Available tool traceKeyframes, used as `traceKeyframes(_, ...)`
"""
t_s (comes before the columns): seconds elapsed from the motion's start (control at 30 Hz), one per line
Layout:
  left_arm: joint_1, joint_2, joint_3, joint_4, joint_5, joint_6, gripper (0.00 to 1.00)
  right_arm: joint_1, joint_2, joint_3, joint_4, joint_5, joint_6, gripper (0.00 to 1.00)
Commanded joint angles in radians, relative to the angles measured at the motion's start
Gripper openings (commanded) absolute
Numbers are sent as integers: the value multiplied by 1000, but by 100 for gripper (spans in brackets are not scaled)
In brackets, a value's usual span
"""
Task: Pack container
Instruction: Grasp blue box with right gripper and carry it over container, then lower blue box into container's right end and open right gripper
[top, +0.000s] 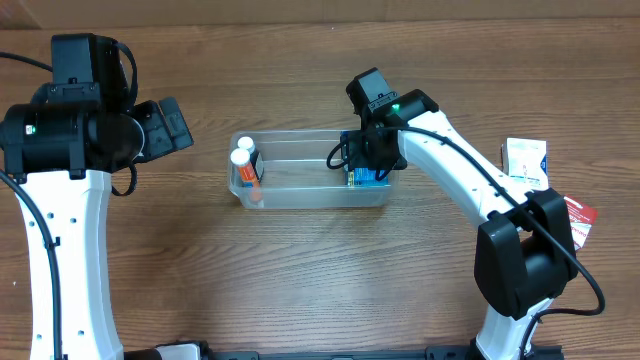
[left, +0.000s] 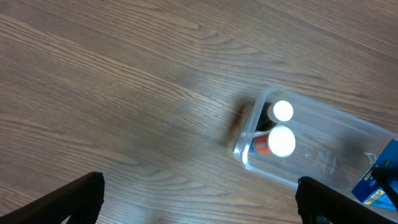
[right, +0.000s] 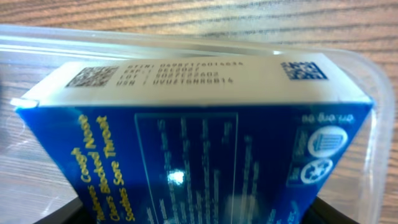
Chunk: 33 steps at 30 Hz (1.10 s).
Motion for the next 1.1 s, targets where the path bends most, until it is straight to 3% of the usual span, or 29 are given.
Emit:
traceKeyframes(0.0, 2, 8, -10, 1, 8, -2, 100, 9, 20, 1, -17, -10, 8, 73)
traceKeyframes(1.07, 2, 8, -10, 1, 8, -2, 100, 26, 20, 1, -39, -9, 8, 74)
